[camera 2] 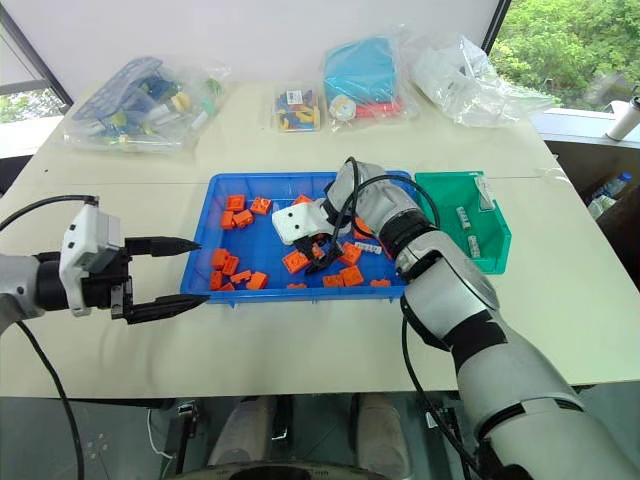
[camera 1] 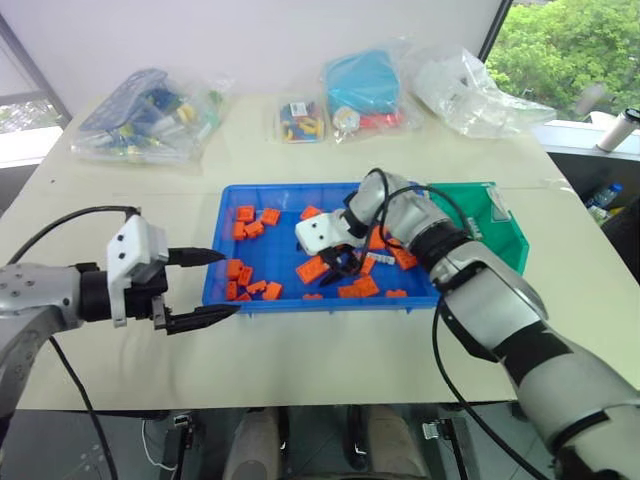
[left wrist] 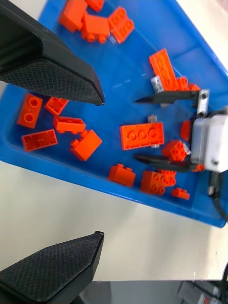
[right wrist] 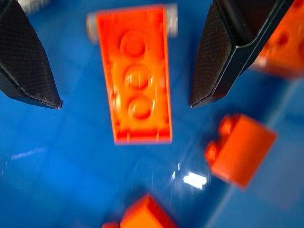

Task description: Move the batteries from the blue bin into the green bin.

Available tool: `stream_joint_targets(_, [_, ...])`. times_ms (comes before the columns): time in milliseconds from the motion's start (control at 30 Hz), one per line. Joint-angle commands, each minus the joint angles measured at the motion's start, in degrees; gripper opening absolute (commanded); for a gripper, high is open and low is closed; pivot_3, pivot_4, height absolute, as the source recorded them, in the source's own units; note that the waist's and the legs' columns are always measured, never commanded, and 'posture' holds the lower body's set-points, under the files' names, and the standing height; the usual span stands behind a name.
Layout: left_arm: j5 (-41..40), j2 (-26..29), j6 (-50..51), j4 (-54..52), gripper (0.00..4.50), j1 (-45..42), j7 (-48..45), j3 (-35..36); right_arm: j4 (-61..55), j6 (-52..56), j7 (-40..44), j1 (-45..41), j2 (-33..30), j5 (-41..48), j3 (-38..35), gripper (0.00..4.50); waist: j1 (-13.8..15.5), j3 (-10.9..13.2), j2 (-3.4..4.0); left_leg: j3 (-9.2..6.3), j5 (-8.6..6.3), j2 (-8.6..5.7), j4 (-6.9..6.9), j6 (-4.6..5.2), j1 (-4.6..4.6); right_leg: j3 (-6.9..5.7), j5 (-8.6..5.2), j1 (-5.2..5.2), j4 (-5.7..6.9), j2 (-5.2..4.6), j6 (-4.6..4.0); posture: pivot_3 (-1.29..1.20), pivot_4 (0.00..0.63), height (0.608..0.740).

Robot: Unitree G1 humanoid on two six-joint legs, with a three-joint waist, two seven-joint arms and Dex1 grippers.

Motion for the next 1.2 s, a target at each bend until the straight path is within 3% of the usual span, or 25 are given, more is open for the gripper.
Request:
stream_joint_targets(33, [-1.7, 0.8, 0.5, -1.7, 4.50, -0.2, 0.8, 2.7, 1.6, -1.1, 1.2, -0.6, 0.7, -0.4, -1.7, 3.53, 0.0, 0.0, 0.00, 0.00, 0.00, 0.00, 0.00, -0.01, 0.00, 0.00, 0.00, 0.01, 0.00, 0.00, 0.00, 0.00, 0.150, 0.736])
stream_joint_targets(200, [-2.1, 1.2, 0.8, -1.1, 4.50, -1.3, 1.2, 2.4, 1.4, -0.2, 2.8, -0.5, 1.6, 0.1, -3.4, 1.13, 0.0, 0.0, 0.01, -0.01, 0.01, -0.01, 0.00, -0.02, 0.00, 0.00, 0.00, 0.00, 0.00, 0.00, -0.01, 0.00, 0.150, 0.736])
stream_joint_targets(367, [-1.9, 1.1, 0.4, -0.1, 4.50, -3.1, 1.1, 0.7, -0.1, 2.6, 0.9, -1.0, 5.7, 3.0, -7.2, 1.13, -0.1, 0.0, 0.02, 0.00, 0.01, 0.00, -0.02, -0.02, 0.00, 0.00, 0.00, -0.01, 0.00, 0.00, 0.00, 0.00, 0.150, 0.736])
stream_joint_targets(600, [-0.7, 0.5, -1.0, 1.5, 4.50, -5.7, 0.6, -2.7, 0.2, 7.9, -13.5, -2.0, 14.8, 1.9, -10.7, 1.13, -0.2, 0.0, 0.01, -0.01, -0.01, 0.01, -0.07, -0.14, -0.02, 0.00, 0.00, -0.06, 0.05, 0.02, 0.00, 0.00, 0.150, 0.736])
stream_joint_targets(767, [-0.3, 0.7, -2.0, 2.9, 4.50, -6.8, -0.3, -4.0, -6.3, 13.3, -15.3, 0.5, 13.5, 1.5, -11.3, 3.54, 0.4, 0.0, 0.00, -0.01, -0.02, -0.02, -0.02, -0.16, -0.04, -0.01, -0.01, -0.03, 0.00, -0.05, -0.03, 0.00, 0.150, 0.736])
stream_joint_targets(867, [0.4, 0.4, -2.9, 4.1, 4.50, -7.3, -1.0, -5.2, -15.4, 21.5, -15.5, 3.5, 10.9, 2.5, -12.6, 3.54, 0.2, 0.0, -0.01, -0.02, -0.02, -0.02, -0.03, -0.16, -0.04, 0.00, 0.00, -0.03, 0.01, -0.04, -0.03, 0.00, 0.150, 0.736])
stream_joint_targets(1033, [1.8, -0.6, -4.8, 6.1, 4.50, -8.7, -2.3, -8.4, -39.2, 47.5, -18.8, 11.9, 4.5, 3.1, -16.9, 3.54, 0.3, 0.0, -0.01, -0.04, -0.02, -0.01, -0.03, -0.15, -0.08, -0.02, 0.01, -0.05, 0.04, -0.03, -0.01, 0.00, 0.150, 0.736])
stream_joint_targets(1200, [2.8, -2.0, -6.1, 8.5, 4.50, -11.7, -3.5, -11.6, -55.0, 69.7, -25.6, 18.7, -0.1, 1.7, -19.5, 3.54, 0.3, 0.0, -0.03, -0.03, -0.02, -0.02, 0.00, -0.14, -0.06, -0.03, 0.00, -0.05, 0.05, -0.03, -0.01, 0.00, 0.150, 0.736])
